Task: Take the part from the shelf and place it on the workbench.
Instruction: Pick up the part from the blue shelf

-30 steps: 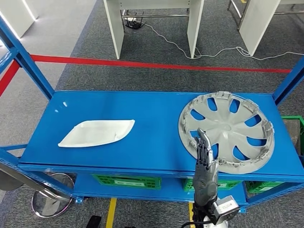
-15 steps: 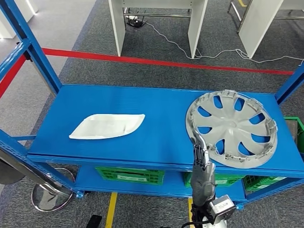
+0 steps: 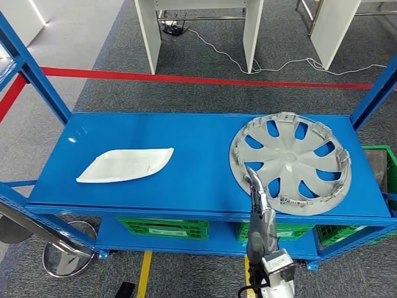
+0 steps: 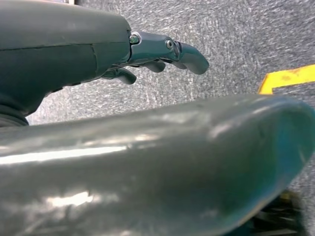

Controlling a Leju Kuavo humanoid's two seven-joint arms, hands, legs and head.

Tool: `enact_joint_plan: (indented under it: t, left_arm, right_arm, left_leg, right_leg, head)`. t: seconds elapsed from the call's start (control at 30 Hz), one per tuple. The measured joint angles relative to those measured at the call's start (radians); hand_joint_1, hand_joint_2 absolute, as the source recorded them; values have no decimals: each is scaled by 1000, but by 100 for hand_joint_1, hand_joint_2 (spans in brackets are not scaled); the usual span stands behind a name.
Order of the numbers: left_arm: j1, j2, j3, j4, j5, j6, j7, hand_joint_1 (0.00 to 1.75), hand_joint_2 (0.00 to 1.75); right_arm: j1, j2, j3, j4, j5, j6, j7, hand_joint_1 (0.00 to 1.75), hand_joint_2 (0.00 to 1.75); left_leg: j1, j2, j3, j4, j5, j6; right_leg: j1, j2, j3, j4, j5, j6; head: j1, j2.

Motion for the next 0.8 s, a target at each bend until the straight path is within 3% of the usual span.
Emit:
enact_joint_plan:
  t: [0.03, 0.1, 0.17, 0.27, 0.33, 0.37, 0.43, 0.5, 0.53, 0.57, 0.63, 0.67, 0.7, 0.8]
  left_arm:
    - [-1, 0, -5, 0, -4, -4, 3, 0, 0]
    - [-3, 0, -18, 0, -11, -12, 6, 0, 0]
    - [-6, -1, -32, 0, -16, -18, 7, 0, 0]
    - [-10, -3, -49, 0, -20, -23, 4, 0, 0]
    - [-10, -7, -58, 0, -21, -23, -2, 0, 0]
    - [-11, -10, -64, 0, -23, -23, -9, 0, 0]
    - [-14, -19, -73, 0, -26, -20, -23, 0, 0]
    - [-14, -30, -81, 0, -29, -12, -28, 0, 0]
    - [-15, -35, -85, 0, -30, -10, -28, 0, 0]
    - [-16, -39, -88, 0, -31, -8, -28, 0, 0]
    - [-19, -45, -93, 0, -32, -8, -28, 0, 0]
    - [-20, -46, -94, 0, -32, -8, -28, 0, 0]
    - [-21, -46, -95, 0, -32, -9, -28, 0, 0]
    - [-22, -47, -98, 0, -32, -10, -28, 0, 0]
  right_arm:
    - [-19, -3, 3, 16, 31, -14, 19, 0, 175]
    - [-77, -12, 16, 64, 109, -49, 68, 0, 175]
    - [-152, -25, 34, 129, 198, -88, 121, 0, 175]
    - [-251, -42, 61, 230, 332, -160, 199, 0, 175]
    - [-302, -51, 81, 289, 411, -209, 245, 0, 175]
    - [-322, -55, 91, 314, 442, -229, 265, 0, 175]
    - [-344, -62, 107, 355, 491, -257, 300, 0, 175]
    - [-348, -69, 121, 386, 527, -270, 324, 0, 175]
    - [-349, -72, 127, 397, 537, -272, 330, 0, 175]
    - [-350, -74, 132, 406, 542, -274, 332, 0, 175]
    - [-356, -77, 139, 419, 546, -276, 332, 0, 175]
    - [-360, -79, 143, 424, 547, -277, 333, 0, 175]
    - [-362, -80, 145, 429, 550, -278, 333, 0, 175]
    - [-366, -82, 152, 440, 576, -283, 351, 0, 175]
  left_leg:
    - [0, 0, 4, -10, 20, 1]
    - [0, 0, 55, -129, 95, 9]
    - [-3, 0, 103, -244, 140, 18]
    - [-6, -1, 108, -283, 142, 29]
    - [-2, 0, 107, -292, 151, 39]
    - [0, 0, 107, -296, 154, 44]
    - [0, 1, 105, -298, 156, 48]
    - [0, 0, 105, -297, 155, 49]
    - [-1, 0, 106, -297, 154, 50]
    - [-1, -1, 107, -296, 152, 49]
    - [-2, -2, 109, -294, 147, 44]
    - [-4, -2, 107, -291, 145, 41]
    - [-6, -2, 103, -288, 144, 37]
    - [-7, -1, 93, -282, 143, 27]
  right_leg:
    - [0, 1, 1, 0, 0, 0]
    - [1, 5, 3, 0, 0, 1]
    - [4, 8, -1, 3, 2, 7]
    - [7, 7, -13, 2, 10, 25]
    - [5, 6, -27, 18, -5, 36]
    - [5, 5, -45, 52, -26, 41]
    - [3, 5, -104, 175, -84, 48]
    - [3, 5, -155, 272, -108, 52]
    - [3, 5, -158, 270, -92, 53]
    - [3, 4, -142, 229, -58, 52]
    - [3, 2, -84, 97, 14, 49]
    - [4, 1, -60, 47, 31, 45]
    - [5, 2, -47, 20, 34, 40]
    - [4, 6, -43, 6, 25, 25]
  head:
    - [0, 0]
    - [0, 0]
    - [0, 0]
    - [1, 0]
    - [2, 0]
    - [3, 0]
    - [5, 0]
    - [4, 0]
    - [5, 0]
    - [5, 0]
    - [5, 0]
    - [4, 0]
    - [3, 0]
    - [3, 0]
